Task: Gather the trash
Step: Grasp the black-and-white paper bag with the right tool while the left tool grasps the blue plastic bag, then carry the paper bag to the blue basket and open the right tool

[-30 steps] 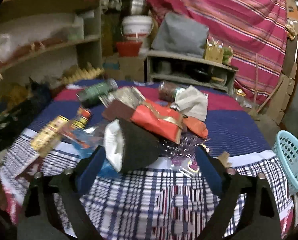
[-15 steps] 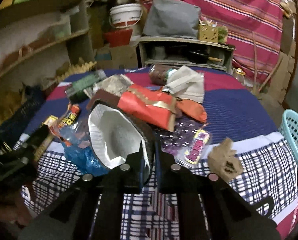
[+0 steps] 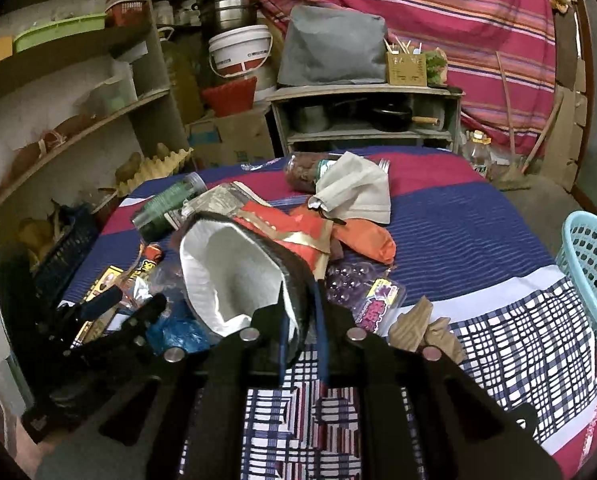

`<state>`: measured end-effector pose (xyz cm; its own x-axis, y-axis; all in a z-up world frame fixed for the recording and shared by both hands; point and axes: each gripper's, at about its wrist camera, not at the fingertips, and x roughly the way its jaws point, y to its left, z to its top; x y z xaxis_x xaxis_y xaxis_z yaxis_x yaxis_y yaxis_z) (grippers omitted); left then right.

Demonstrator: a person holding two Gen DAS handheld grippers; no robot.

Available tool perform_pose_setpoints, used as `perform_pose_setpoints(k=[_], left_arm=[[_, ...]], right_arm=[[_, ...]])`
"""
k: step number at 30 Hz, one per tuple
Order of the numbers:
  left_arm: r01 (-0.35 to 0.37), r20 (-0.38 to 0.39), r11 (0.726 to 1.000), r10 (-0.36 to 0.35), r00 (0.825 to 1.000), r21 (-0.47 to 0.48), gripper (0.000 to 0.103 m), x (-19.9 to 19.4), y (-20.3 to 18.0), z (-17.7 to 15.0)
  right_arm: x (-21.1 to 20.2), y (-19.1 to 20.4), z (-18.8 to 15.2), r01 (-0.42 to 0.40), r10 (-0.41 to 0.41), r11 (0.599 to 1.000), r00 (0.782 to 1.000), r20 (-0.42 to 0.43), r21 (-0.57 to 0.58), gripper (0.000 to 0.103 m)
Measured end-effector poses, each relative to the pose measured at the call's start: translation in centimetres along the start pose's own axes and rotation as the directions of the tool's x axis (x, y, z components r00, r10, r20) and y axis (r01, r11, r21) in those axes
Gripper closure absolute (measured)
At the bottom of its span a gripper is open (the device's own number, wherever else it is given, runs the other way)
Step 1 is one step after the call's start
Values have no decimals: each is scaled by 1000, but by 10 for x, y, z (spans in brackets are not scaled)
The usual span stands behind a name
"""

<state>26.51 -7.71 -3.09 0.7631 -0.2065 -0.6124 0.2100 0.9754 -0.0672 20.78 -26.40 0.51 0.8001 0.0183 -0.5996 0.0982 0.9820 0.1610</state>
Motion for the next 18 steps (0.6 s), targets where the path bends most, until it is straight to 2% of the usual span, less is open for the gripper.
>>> perform_pose_setpoints(k=[2,3,5,6,7,10,15,18], left_arm=[[18,20,1000,-18,1000,-16,60,-8,2,0],[26,25,999,-25,999,-22,67,-10,2,1],[39,46,998,-37,998,-41,72,-20,3,2],[48,52,998,-46,998,-40,90,-23,3,3],[73,54,997,-70,996,-38,102,-27,3,4],[78,86,996,-74,994,-45,102,-38,2,6],[104,87,993,-98,991,-64,102,-43,3,3],[90,108,995,-85,990,-35,102,-50,-3,4]], right_arm=[[-2,0,1,2,-2,1000,1000,8,-2,90],[-4,-1,1,1,-1,1000,1000,14,-2,90],[-6,-1,1,-1,1,1000,1000,17,-3,90],[-6,-2,0,-2,2,1000,1000,19,2,90],[-7,-3,0,-2,2,1000,1000,21,5,90],[-12,-3,0,-11,11,1000,999,33,3,90],[-19,-7,0,-13,12,1000,998,54,24,90],[-20,-6,0,-21,20,1000,998,55,14,90]])
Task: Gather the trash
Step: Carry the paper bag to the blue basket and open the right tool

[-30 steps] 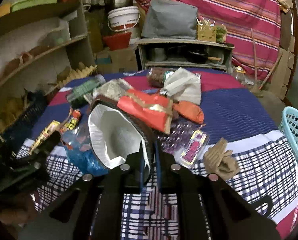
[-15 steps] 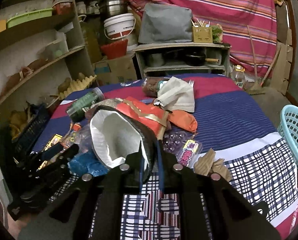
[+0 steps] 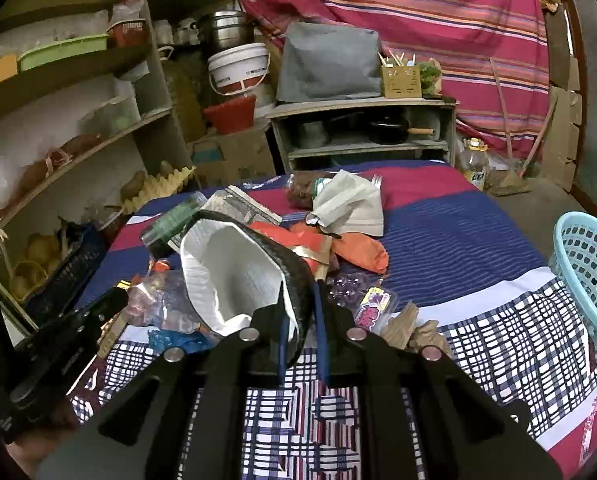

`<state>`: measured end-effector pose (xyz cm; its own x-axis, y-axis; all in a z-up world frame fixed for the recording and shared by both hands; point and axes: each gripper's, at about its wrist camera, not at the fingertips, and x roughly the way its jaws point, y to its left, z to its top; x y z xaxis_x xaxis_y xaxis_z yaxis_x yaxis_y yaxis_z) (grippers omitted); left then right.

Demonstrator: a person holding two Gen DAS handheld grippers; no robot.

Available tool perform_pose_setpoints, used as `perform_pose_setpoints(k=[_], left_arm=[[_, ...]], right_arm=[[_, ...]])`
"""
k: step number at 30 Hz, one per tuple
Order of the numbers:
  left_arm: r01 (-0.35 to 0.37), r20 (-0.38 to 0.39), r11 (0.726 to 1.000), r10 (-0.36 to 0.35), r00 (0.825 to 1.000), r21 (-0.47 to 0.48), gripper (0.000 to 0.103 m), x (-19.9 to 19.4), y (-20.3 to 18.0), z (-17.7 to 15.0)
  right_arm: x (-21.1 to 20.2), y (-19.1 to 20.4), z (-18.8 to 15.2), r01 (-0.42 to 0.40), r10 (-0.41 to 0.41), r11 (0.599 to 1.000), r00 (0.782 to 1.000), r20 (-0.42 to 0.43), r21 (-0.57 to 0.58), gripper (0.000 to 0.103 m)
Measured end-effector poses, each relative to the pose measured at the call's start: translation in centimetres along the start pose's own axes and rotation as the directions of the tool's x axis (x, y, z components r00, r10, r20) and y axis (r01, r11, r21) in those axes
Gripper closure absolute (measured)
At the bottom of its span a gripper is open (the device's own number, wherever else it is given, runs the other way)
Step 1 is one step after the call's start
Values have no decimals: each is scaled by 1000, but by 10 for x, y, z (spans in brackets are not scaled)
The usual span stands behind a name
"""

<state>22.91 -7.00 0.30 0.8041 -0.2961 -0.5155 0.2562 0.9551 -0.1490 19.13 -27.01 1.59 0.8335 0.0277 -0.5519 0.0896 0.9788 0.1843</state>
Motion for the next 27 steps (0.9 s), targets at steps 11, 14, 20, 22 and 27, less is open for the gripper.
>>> perform_pose_setpoints(k=[11,14,20,22,27], left_arm=[[-20,77,1000,21,997,-15,102,-36,-2,20],[-13,115,1000,12,993,5,102,-54,-13,35],[45,120,999,-48,992,23,102,-53,-61,58],[95,123,995,-99,987,40,102,-45,-95,63],[214,103,972,-224,969,95,102,-21,-181,64]], right_arm=[[-28,-24,16,55,-54,999,994,100,-2,90],[-40,-39,24,92,-93,996,985,144,10,90],[-66,-90,47,189,-182,982,963,198,-15,91],[-78,-108,56,257,-242,966,943,227,-38,91],[-121,-180,59,380,-358,925,883,304,-14,91]])
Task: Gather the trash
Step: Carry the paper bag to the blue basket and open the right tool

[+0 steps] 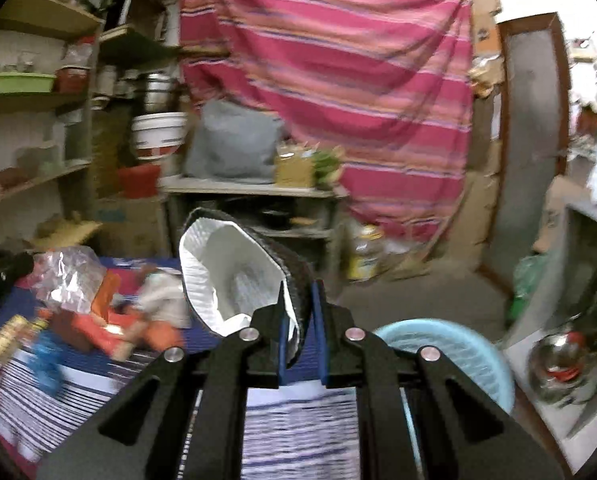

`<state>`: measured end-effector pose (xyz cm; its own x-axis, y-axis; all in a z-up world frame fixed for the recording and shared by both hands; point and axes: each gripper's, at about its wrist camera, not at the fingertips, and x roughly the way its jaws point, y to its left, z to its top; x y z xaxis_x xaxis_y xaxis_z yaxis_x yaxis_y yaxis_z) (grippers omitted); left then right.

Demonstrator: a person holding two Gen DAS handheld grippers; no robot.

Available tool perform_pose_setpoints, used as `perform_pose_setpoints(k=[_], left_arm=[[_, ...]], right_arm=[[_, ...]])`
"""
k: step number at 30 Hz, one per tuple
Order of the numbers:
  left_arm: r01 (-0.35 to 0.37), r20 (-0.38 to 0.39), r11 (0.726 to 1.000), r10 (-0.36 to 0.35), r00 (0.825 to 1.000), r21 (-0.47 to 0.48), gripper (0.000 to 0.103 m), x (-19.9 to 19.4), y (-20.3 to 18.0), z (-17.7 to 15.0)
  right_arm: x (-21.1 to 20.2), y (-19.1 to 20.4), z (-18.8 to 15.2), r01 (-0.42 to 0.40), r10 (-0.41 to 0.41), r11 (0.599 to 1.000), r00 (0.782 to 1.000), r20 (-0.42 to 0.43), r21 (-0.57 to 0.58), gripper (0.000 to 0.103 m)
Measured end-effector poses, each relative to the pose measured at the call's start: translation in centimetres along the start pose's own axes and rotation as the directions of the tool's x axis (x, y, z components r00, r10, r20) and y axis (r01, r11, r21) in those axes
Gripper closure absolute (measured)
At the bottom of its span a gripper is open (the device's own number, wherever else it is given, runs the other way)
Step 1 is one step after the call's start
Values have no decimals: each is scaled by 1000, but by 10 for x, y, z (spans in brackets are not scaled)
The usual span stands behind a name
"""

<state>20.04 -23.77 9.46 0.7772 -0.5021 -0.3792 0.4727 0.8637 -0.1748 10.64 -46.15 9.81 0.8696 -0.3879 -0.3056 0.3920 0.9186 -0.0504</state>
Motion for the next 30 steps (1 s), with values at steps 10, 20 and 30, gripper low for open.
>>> perform_pose_setpoints(k=[10,20,30], left_arm=[[211,-91,975,-205,975,65,102,96,-153,-36],[240,-187,969,-226,956,57,102,159,-199,-73],[203,-181,979,-194,964,31,42,158,-190,-66]], right_arm=[[-4,-163,-41,216,-209,937,976,-55,276,91],[30,-171,-66,246,-217,933,967,-134,263,90],[22,-168,-68,267,-241,911,963,-121,314,39]])
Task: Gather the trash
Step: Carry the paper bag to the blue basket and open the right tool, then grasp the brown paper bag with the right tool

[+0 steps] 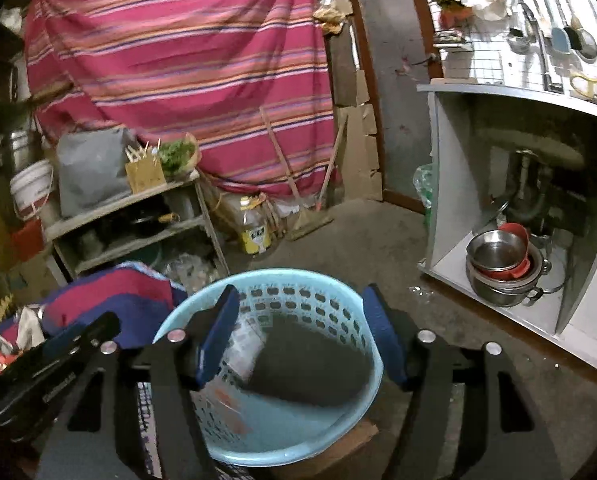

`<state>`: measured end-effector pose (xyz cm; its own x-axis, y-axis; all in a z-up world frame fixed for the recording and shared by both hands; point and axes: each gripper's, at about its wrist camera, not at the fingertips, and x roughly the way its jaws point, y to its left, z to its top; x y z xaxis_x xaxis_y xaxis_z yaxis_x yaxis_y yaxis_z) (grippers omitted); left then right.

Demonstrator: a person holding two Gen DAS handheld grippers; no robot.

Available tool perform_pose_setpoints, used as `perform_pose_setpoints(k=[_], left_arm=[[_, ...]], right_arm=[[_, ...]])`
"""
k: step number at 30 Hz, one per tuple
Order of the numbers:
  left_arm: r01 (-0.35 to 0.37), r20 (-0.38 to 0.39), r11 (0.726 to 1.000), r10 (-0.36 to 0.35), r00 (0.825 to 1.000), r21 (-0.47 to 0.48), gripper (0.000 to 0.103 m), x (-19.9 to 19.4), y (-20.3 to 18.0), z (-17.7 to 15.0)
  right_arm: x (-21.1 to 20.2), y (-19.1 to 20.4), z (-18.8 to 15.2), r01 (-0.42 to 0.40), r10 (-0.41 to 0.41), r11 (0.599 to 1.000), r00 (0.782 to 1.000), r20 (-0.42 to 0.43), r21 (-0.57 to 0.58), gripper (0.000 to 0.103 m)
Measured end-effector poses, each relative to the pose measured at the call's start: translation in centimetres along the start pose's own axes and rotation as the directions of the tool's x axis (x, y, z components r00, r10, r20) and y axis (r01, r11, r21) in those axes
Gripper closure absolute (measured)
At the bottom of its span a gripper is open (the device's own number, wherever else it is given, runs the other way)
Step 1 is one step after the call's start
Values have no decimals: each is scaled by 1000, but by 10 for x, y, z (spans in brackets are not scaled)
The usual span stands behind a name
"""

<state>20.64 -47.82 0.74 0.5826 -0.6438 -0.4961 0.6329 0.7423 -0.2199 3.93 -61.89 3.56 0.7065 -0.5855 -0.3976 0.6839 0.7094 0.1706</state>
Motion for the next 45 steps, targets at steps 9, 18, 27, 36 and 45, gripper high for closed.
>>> perform_pose_setpoints(k=[9,18,27,36,45], left_arm=[[-135,101,991,135,986,-10,41,-109,92,28],[-445,120,894,449,885,-61,29,-263,253,4],[-448,-29,849,459,888,-281,26,-287,345,-73],[-426,-71,874,422,904,-233,26,-264,324,-79],[-447,-129,870,429,894,-209,26,-243,319,-90]], right_arm=[[-24,58,8,-117,120,990,992,31,-73,39],[-65,177,-11,-344,340,927,939,-50,-153,37],[-80,296,-104,-503,421,753,864,-277,-425,25],[-49,294,-115,-495,353,760,859,-371,-421,25],[-42,295,-133,-515,332,746,837,-434,-422,25]])
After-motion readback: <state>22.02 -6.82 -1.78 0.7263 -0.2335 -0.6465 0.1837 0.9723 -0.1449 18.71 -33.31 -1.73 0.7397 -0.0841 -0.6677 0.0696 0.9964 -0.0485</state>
